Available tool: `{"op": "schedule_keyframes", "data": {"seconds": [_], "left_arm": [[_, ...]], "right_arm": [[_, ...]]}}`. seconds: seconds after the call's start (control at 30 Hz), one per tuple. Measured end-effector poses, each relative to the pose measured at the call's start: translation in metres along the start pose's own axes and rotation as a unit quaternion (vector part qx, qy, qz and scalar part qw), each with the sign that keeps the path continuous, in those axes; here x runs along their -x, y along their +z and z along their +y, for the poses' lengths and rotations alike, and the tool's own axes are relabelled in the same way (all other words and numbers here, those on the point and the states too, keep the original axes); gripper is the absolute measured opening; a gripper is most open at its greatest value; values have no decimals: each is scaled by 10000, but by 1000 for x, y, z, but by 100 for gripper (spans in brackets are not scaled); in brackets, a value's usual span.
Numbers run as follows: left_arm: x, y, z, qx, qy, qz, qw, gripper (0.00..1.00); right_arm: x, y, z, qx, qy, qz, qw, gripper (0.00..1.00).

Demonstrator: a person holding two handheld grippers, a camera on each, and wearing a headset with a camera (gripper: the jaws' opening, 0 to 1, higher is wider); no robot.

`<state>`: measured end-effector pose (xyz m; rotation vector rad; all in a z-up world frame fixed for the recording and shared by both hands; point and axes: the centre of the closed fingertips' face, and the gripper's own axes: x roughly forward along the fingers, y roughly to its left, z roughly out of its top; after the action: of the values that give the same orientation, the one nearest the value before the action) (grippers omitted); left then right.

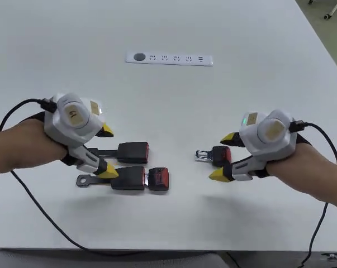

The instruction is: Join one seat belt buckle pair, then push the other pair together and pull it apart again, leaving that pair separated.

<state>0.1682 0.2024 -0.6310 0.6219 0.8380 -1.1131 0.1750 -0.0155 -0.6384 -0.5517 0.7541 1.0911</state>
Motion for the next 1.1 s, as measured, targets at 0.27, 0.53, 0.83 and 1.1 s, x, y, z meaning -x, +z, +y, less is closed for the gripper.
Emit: {"op": "schedule_keyframes", "data": {"seconds": [0.27, 0.53, 0.83, 1.1], "left_arm": [[19, -25, -14, 542, 266, -125, 9981, 75], [36, -48, -10, 1046, 707, -357, 9913, 84], [51, -62, -18, 1413, 953, -533, 9839, 100], [53, -62, -24, 1653, 1031, -640, 9787, 100]], "right_arm": [[14, -4, 16, -350, -241, -243, 9988, 68], [29, -16, 27, -666, -368, -325, 9966, 69], [40, -21, 31, -904, -559, -471, 9932, 82], [46, -15, 37, -1287, -753, -680, 9865, 100]]}}
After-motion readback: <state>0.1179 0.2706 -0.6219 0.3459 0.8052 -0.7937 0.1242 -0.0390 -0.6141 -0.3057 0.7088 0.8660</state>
